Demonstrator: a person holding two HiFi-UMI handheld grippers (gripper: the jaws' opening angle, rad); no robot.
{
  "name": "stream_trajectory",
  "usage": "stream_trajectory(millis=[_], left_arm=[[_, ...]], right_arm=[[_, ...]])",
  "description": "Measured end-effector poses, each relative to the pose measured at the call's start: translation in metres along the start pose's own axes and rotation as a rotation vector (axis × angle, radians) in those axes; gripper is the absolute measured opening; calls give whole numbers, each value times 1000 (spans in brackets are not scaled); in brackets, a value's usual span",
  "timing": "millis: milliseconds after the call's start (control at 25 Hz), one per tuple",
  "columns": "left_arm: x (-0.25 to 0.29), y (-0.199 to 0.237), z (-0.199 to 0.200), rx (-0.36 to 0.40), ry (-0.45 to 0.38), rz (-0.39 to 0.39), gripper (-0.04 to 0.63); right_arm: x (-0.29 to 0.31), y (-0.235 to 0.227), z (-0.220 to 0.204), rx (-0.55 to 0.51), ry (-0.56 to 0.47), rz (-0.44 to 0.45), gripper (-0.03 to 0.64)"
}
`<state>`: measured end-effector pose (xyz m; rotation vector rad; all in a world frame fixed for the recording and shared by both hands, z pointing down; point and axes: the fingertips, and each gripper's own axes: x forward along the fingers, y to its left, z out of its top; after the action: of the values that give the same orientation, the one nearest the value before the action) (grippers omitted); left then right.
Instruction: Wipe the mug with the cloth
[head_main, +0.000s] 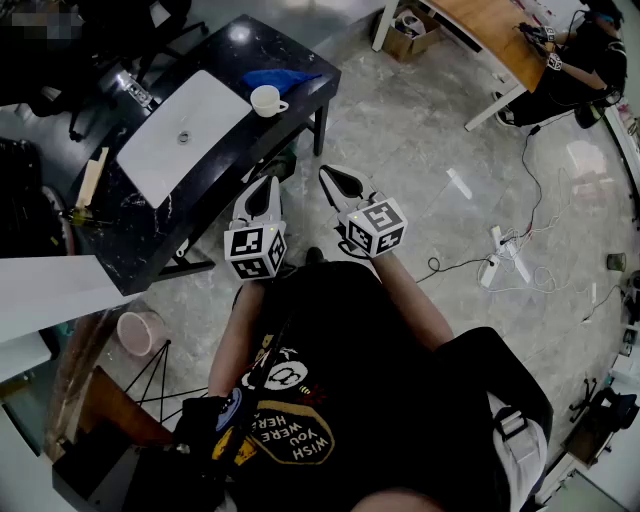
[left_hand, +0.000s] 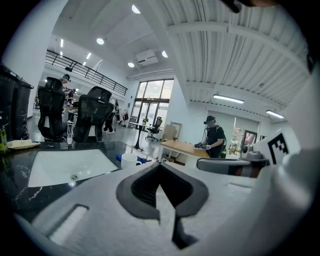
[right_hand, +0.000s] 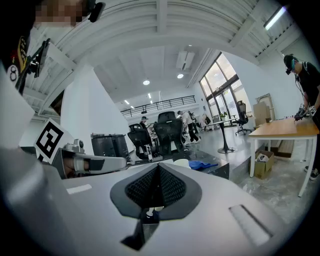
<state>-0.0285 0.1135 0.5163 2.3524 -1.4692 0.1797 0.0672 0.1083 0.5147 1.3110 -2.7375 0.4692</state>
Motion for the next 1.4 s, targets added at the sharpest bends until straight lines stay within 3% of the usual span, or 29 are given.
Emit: stream_trajectory(millis=[560, 800, 960, 1080, 1320, 1400], left_arm=[[5, 30, -1, -29, 4, 40, 5], [7, 47, 1, -21, 17, 75, 5], [18, 74, -11, -45, 54, 98, 5], [32, 95, -20, -59, 96, 127, 3], [68, 134, -24, -128, 134, 152, 5], [82, 152, -20, -147, 135, 164, 5]], right_arm=[[19, -11, -5, 7, 23, -11, -2], [38, -41, -22, 73, 50, 7, 4], [71, -68, -34, 59, 105, 24, 19], [108, -98, -44, 65, 146, 46, 86], [195, -147, -43, 47, 207, 89, 111], [231, -166, -51, 42, 230, 61, 143]])
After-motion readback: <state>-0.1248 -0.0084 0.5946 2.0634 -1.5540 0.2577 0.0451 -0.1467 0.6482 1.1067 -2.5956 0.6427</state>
